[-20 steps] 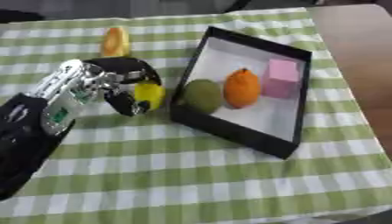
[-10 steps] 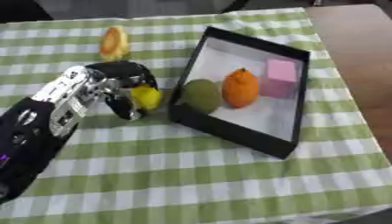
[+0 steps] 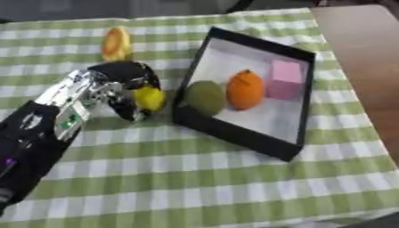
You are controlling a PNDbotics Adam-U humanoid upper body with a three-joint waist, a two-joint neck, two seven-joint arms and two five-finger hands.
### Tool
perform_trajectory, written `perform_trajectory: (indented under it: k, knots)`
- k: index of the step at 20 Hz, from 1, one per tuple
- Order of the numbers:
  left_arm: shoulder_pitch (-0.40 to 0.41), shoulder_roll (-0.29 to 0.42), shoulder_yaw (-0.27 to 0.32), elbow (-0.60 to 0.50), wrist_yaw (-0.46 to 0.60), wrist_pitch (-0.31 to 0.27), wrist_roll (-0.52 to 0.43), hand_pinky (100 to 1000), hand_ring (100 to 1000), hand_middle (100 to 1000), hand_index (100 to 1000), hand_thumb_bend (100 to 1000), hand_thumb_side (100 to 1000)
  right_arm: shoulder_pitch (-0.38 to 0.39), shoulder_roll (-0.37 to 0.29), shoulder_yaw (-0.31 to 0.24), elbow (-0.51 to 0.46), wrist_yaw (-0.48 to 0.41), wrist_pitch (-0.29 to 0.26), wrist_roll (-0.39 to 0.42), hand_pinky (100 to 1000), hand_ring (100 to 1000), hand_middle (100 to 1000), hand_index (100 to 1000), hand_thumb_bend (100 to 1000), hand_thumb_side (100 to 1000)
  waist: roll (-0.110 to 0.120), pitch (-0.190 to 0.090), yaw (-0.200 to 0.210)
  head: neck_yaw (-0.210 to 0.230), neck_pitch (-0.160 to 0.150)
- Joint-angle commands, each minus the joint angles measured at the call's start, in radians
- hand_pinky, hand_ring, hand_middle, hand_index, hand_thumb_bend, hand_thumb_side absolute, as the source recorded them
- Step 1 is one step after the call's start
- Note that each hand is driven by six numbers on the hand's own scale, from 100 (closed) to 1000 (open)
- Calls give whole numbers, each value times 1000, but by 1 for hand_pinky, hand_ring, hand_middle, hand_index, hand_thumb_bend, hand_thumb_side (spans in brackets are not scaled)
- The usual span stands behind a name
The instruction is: Pick up objects on the table and place them in the box.
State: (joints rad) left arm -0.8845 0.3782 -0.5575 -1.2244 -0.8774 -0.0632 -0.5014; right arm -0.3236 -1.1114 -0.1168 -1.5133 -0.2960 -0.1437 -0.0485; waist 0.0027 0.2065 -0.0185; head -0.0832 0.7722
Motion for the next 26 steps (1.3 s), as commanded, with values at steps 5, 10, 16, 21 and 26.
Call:
perform_trajectory:
  k: [5, 10, 16, 21, 26]
  knots:
    - [-22, 22, 5, -40, -42, -27, 97, 550, 550, 579, 676, 394, 100, -3, -34, -17, 2, -3, -3, 3, 863, 879, 761, 834, 100, 476, -15, -10, 1, -4, -2]
    - [-22, 31, 2, -57, -17, -31, 89, 541, 540, 572, 668, 355, 100, -2, -36, -18, 2, -6, -4, 4, 863, 878, 761, 834, 100, 476, -13, -12, 1, -7, -2]
    - [-38, 61, 5, -156, 64, -13, 35, 544, 541, 575, 671, 318, 100, 0, -41, -20, 3, -7, -6, 3, 863, 878, 761, 834, 100, 474, -9, -16, 1, -12, -2]
    - [-93, 89, 40, -300, 131, 30, 6, 549, 545, 579, 675, 326, 100, -1, -50, -25, 2, -13, -10, -1, 863, 877, 761, 834, 100, 472, -8, -20, 1, -14, -2]
    - [-147, 61, 58, -379, 164, 62, -14, 551, 548, 582, 677, 333, 100, -3, -62, -28, -1, -18, -15, -4, 863, 875, 761, 834, 100, 454, -8, -23, -1, -13, -2]
